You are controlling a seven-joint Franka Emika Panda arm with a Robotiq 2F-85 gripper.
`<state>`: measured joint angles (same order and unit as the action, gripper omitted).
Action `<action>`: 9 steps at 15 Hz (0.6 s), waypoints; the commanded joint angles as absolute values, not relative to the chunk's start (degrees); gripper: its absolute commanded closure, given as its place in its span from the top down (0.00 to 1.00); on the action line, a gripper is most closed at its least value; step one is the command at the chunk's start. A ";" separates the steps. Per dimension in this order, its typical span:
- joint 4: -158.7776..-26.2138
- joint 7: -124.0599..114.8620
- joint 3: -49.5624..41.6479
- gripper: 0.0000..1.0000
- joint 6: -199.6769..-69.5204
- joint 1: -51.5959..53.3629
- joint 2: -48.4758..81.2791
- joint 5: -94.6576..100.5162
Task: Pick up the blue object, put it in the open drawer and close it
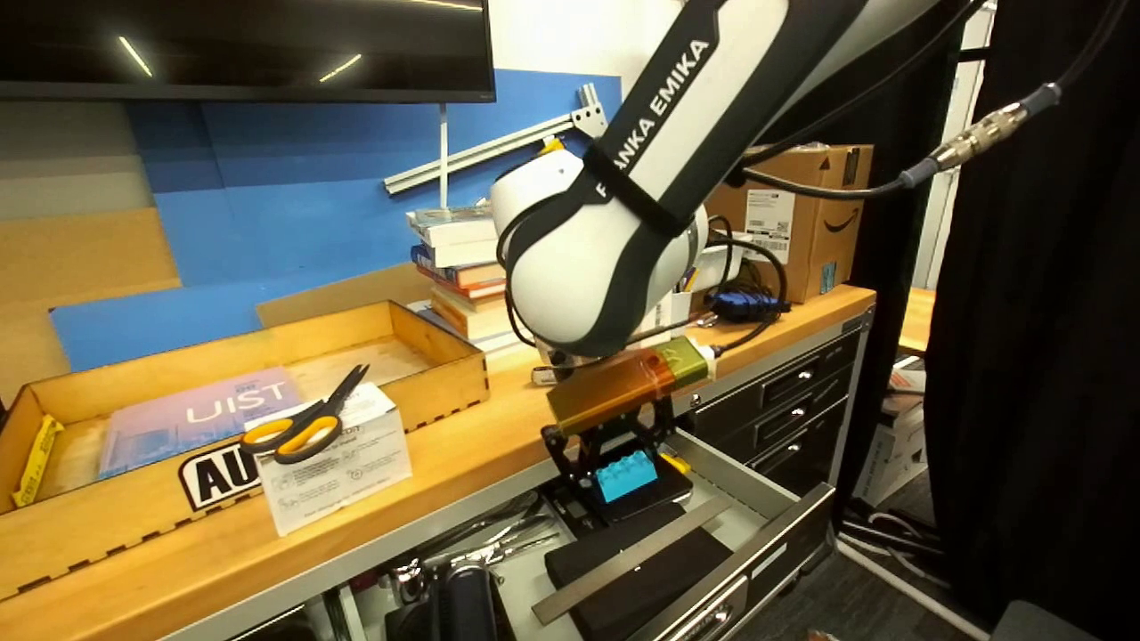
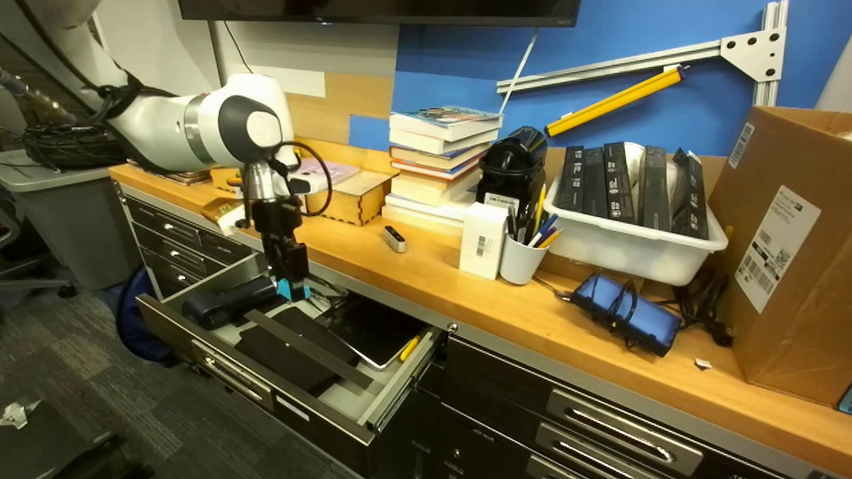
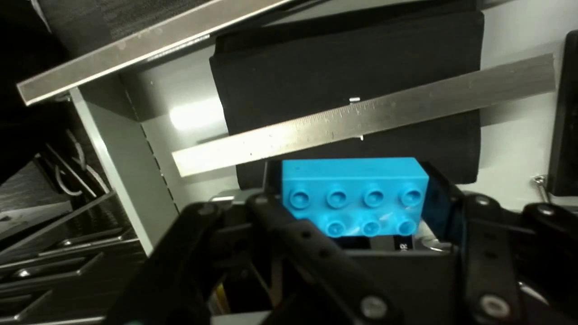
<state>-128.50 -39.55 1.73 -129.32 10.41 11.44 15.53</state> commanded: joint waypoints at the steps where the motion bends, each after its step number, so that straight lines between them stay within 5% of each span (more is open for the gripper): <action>1: -131.10 -48.13 0.95 0.46 -133.40 11.04 14.02 17.61; 3: -131.48 -51.44 0.50 0.46 -133.98 11.40 16.13 18.27; 4: -131.41 -52.39 0.48 0.89 -133.39 11.39 17.01 17.71; 9: -135.47 -49.54 0.82 1.00 -130.26 10.64 8.98 16.95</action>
